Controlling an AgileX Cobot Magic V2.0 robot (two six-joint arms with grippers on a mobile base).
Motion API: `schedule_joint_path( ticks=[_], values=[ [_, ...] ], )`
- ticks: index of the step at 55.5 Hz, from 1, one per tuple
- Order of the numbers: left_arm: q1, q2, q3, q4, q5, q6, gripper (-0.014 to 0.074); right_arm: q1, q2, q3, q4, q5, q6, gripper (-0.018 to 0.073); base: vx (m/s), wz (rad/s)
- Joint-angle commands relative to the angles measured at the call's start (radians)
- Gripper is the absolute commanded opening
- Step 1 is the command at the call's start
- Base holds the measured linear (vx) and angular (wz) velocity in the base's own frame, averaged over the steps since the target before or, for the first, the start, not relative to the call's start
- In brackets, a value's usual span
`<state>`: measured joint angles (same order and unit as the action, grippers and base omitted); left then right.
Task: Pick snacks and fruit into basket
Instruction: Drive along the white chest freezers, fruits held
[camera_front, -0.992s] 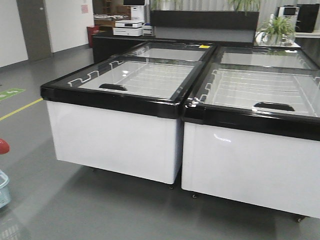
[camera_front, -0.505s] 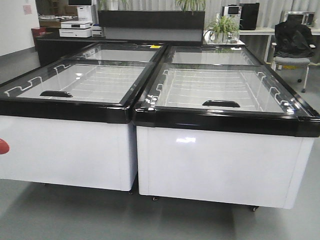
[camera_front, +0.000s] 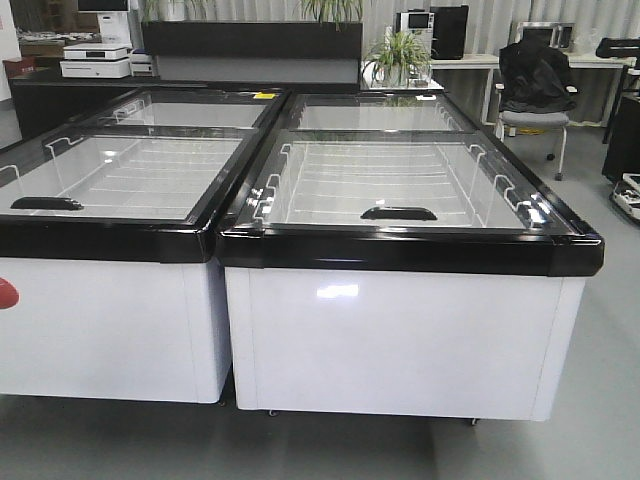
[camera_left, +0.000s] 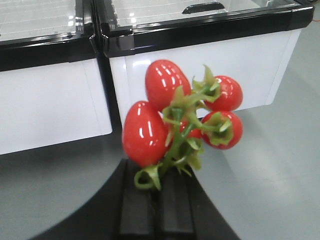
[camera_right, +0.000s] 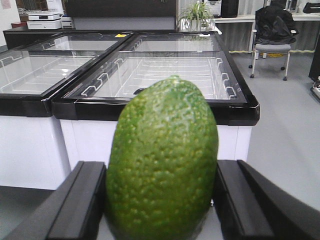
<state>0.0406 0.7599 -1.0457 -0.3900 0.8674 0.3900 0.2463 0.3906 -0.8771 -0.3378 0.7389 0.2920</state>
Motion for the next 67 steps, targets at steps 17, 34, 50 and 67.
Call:
schedule_joint_path(
  ticks=[17,34,50,67],
  values=[
    [0.0,0.002,-0.036,-0.033,-0.076,0.002,-0.0003,-0.004,0.01,-0.03,-0.025,-0.088,-0.012,-0.0004,0.19,-0.07],
    [0.0,0.042,-0.036,-0.033,-0.086,0.002,-0.0003,-0.004,0.005,-0.03,-0.026,-0.092,-0.012,-0.0004,0.22,0.1],
    [0.0,0.037,-0.036,-0.033,-0.086,0.002,-0.0003,-0.004,0.002,-0.03,-0.028,-0.091,-0.012,-0.0004,0.23,0.16],
    [0.0,0.029,-0.028,-0.032,-0.072,0.002,-0.0003,-0.004,-0.016,-0.029,-0.022,-0.071,-0.012,-0.0004,0.22,0.03]
  ],
)
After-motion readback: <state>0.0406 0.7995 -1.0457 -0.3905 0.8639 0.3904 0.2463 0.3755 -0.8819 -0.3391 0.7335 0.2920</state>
